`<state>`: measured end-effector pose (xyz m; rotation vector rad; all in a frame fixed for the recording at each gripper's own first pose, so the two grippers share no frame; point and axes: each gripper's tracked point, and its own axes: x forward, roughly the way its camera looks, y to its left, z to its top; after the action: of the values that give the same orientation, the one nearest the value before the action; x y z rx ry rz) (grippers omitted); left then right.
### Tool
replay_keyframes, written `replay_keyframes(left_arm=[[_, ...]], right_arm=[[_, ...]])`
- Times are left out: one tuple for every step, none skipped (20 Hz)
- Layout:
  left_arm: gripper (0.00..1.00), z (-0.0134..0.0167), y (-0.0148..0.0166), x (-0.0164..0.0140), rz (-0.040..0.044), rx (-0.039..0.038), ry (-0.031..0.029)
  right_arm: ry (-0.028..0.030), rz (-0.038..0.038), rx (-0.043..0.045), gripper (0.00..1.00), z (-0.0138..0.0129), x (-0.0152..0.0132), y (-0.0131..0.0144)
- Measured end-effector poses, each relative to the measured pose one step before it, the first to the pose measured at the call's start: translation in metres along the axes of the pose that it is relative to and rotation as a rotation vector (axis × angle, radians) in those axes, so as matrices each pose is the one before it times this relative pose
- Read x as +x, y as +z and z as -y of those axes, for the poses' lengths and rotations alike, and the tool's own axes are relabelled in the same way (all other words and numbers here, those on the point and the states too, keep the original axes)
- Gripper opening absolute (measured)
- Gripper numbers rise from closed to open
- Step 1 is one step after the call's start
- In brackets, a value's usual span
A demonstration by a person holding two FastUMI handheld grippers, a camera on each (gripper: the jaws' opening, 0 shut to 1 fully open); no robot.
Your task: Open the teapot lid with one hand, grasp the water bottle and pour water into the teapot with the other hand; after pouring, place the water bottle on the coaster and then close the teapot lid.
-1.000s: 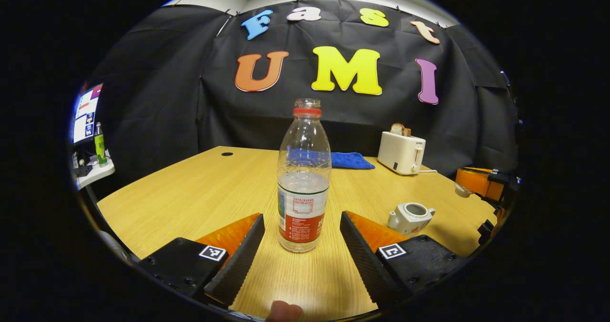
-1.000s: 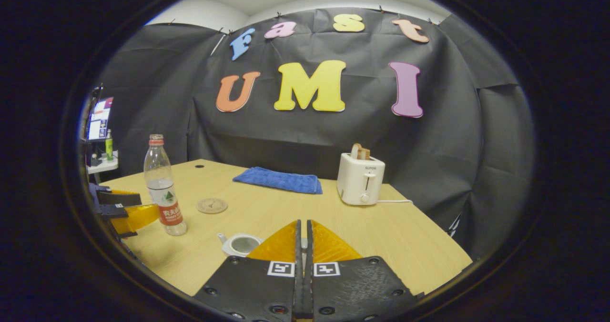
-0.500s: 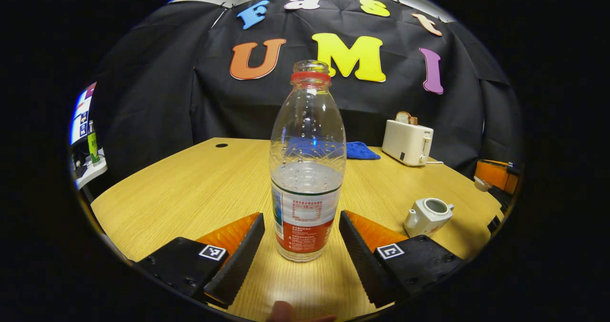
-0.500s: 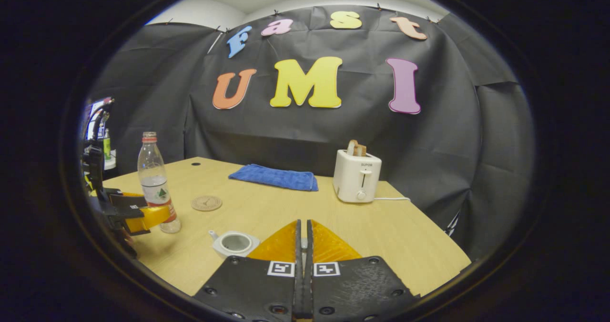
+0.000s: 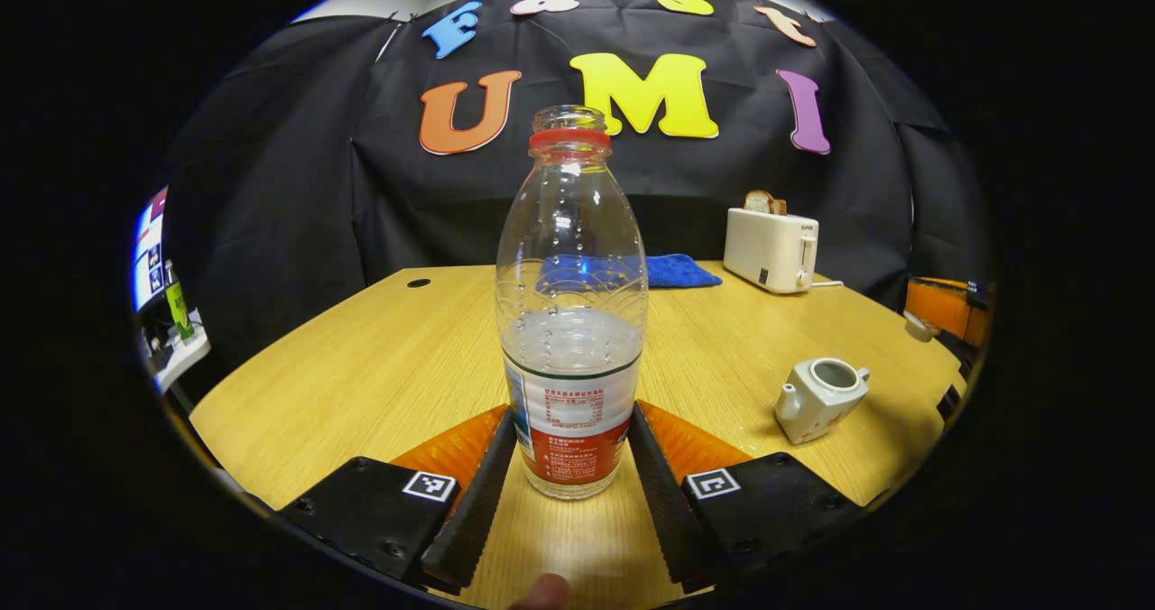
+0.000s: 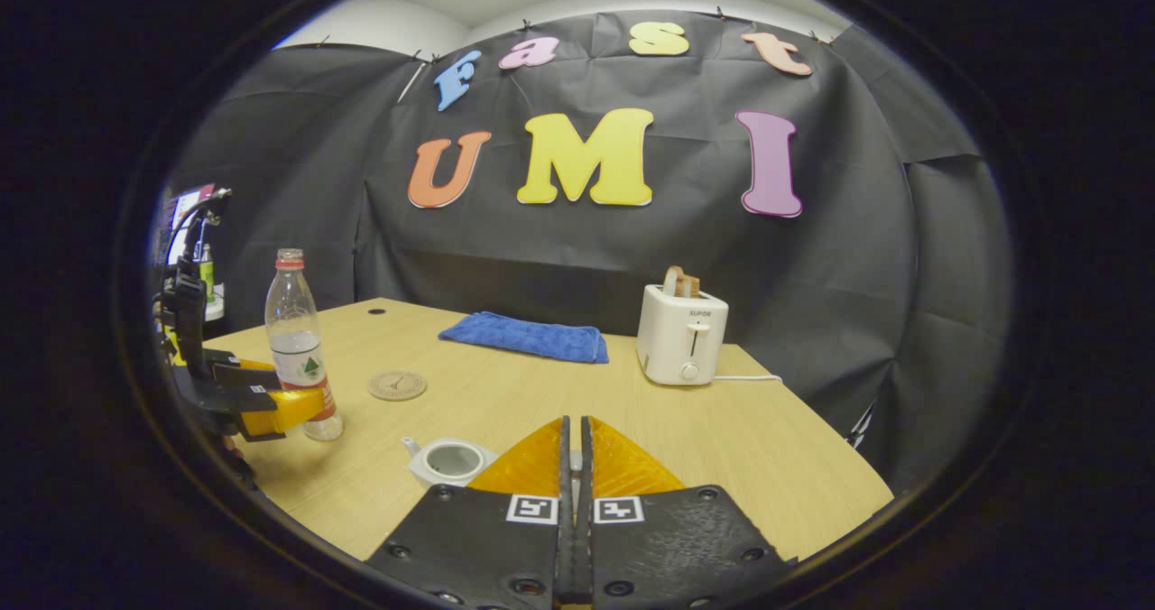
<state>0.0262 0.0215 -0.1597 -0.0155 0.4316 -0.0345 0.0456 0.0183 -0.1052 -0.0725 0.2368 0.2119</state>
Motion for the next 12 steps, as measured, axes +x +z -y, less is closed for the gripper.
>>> replay_keyframes(left_arm=[[0.77, 0.00038, 0.00335, -0.00216, 0.00529, 0.02449, -0.00101], [0.77, 0.00130, 0.00185, -0.00116, 0.00247, 0.02213, -0.00676], [0.76, 0.00119, -0.00024, -0.00119, -0.00561, 0.02234, -0.00251], [0.76, -0.00130, 0.00035, -0.00137, -0.00377, 0.02858, 0.00584], [0.76, -0.00532, 0.00194, -0.00161, 0.00076, 0.03739, 0.01622], [0.75, -0.00619, 0.00286, -0.00181, 0.00851, 0.04563, 0.02262], [0.80, -0.00728, 0.00256, -0.00092, 0.00834, 0.05395, 0.02413], [0.75, -0.00757, 0.00234, -0.00028, 0.00503, 0.06303, 0.02747], [0.75, -0.00824, 0.00095, -0.00023, 0.00610, 0.06391, 0.03251], [0.75, -0.00784, 0.00169, 0.00028, 0.00182, 0.05910, 0.02822], [0.75, -0.00711, 0.00082, -0.00091, -0.00075, 0.05428, 0.02015], [0.75, -0.00502, -0.00034, 0.00042, -0.00263, 0.05154, 0.01636]], right_arm=[[0.00181, 0.00042, 0.00123, 0.00, 0.00087, -0.00034, 0.00042], [0.00184, 0.00138, 0.00213, 0.00, 0.00088, -0.00049, 0.00048], [0.00200, 0.00202, 0.00121, 0.00, 0.00107, -0.00129, 0.00115], [0.00034, 0.00256, 0.00064, 0.00, 0.00217, -0.00074, 0.00082], [0.00154, 0.00263, -0.00041, 0.00, 0.00135, -0.00122, 0.00131], [0.00087, 0.00244, 0.00073, 0.00, 0.00155, -0.00200, 0.00101], [0.00132, 0.00205, 0.00070, 0.00, 0.00163, -0.00183, -0.00001], [0.00126, 0.00123, 0.00200, 0.00, 0.00225, -0.00126, 0.00036], [0.00089, 0.00136, 0.00224, 0.00, 0.00186, -0.00088, 0.00021], [0.00011, 0.00141, 0.00353, 0.00, 0.00137, -0.00146, -0.00064], [0.00246, -0.00072, 0.00236, 0.00, 0.00109, -0.00076, -0.00070], [0.00204, -0.00203, 0.00080, 0.00, 0.00117, -0.00039, -0.00045]])
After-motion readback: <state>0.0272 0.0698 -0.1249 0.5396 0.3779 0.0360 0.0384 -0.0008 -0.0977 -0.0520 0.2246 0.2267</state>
